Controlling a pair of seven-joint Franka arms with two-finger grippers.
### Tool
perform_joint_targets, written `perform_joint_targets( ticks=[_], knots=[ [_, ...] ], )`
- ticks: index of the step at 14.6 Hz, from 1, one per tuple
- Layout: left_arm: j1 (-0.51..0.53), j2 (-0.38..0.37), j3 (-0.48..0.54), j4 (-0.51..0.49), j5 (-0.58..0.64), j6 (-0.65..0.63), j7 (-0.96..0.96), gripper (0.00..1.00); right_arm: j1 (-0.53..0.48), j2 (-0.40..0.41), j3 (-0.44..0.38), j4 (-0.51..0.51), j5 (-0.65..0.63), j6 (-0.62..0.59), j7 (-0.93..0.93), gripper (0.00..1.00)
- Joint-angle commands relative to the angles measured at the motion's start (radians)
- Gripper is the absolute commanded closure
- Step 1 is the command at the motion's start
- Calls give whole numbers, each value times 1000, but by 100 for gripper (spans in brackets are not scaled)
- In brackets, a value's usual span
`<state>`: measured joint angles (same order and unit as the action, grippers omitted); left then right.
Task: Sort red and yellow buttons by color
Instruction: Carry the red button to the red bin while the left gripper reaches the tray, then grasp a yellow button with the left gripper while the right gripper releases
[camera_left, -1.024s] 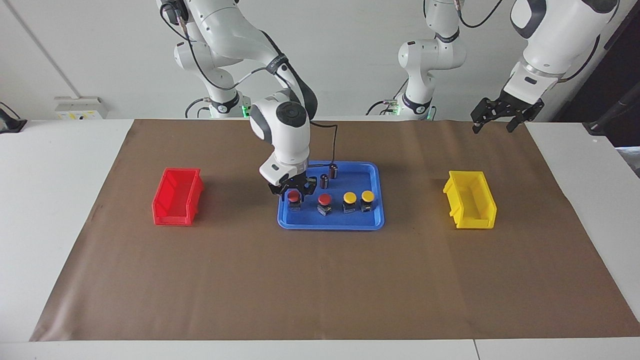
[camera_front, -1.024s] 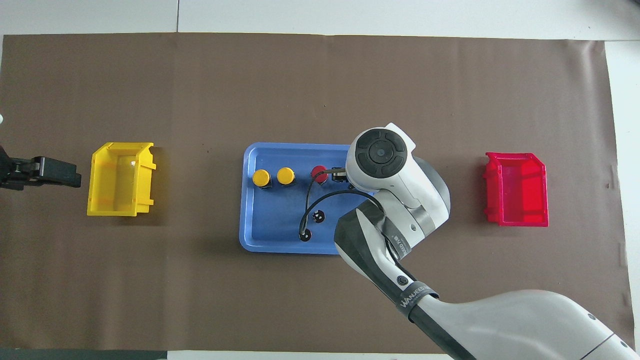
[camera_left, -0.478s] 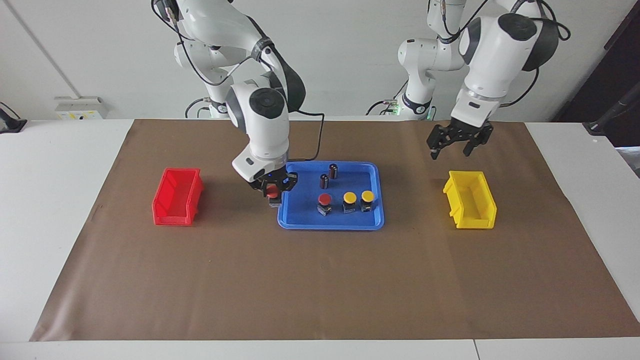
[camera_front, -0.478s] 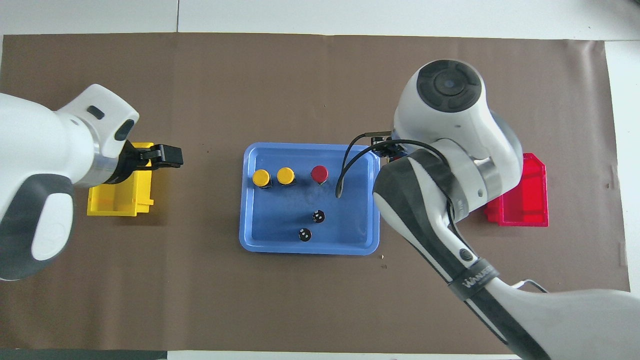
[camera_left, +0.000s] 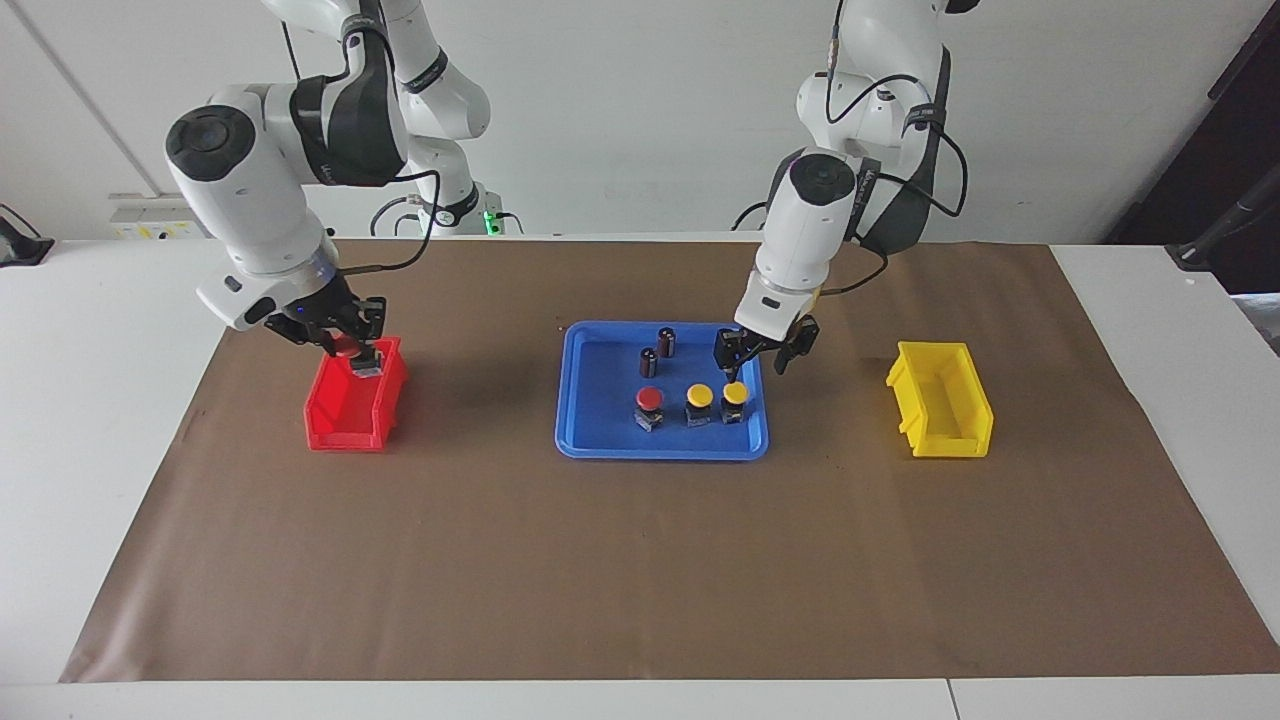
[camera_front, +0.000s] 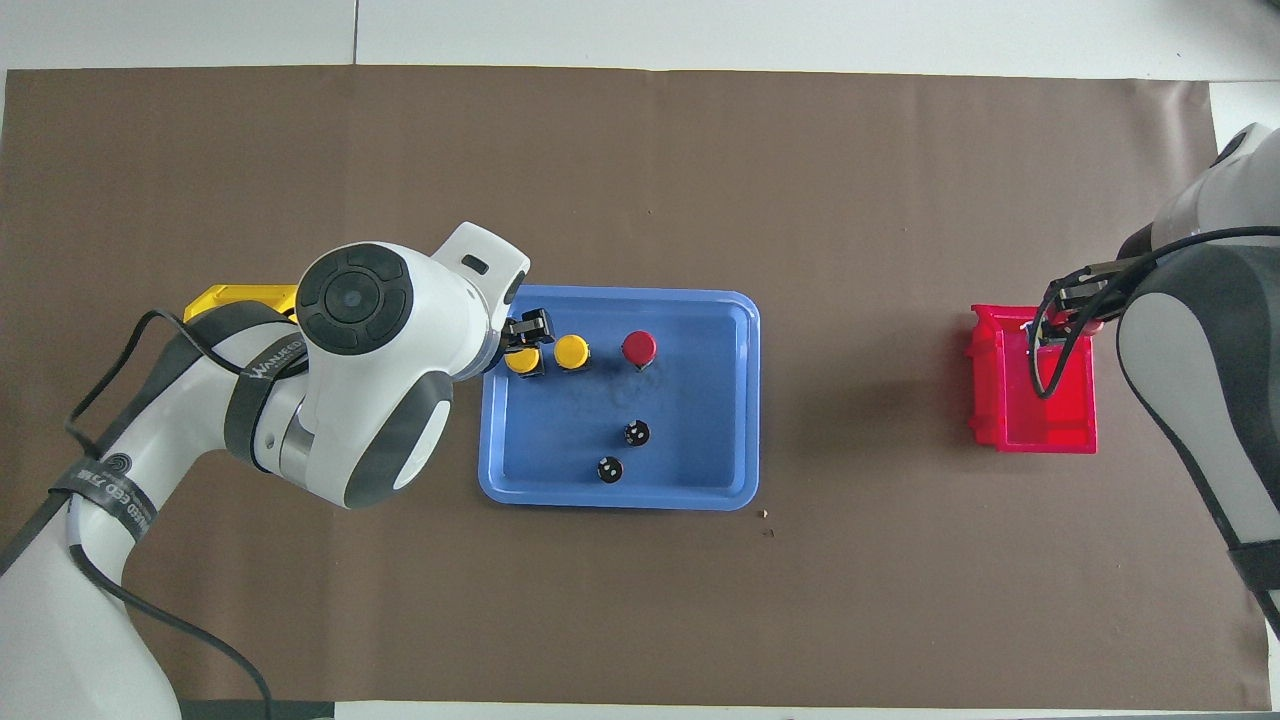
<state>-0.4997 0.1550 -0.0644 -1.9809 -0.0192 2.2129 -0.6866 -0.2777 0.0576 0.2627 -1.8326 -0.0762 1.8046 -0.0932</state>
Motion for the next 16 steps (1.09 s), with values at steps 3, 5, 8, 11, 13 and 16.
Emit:
perform_joint_targets(
  ticks=[3,5,8,11,13,16],
  knots=[
    [-25,18,17,2,-7,31,-10,23,-72,-110,9,-261,15,221,-132,68],
    [-39,26,17,-7,-7,45,-11,23,-72,-122,7,-299,15,258,-134,68],
    [-40,53,18,-10,-7,63,-11,23,-90,-160,7,-405,18,340,-137,68],
    [-42,55,18,-27,-7,62,-8,23,-90,-159,6,-491,29,462,-135,68],
    [-42,55,18,-29,-7,57,-8,24,-90,-159,6,-559,29,544,-137,68],
    [-39,55,18,-27,-7,56,-5,96,-90,-163,7,-579,30,547,-138,68]
  ],
)
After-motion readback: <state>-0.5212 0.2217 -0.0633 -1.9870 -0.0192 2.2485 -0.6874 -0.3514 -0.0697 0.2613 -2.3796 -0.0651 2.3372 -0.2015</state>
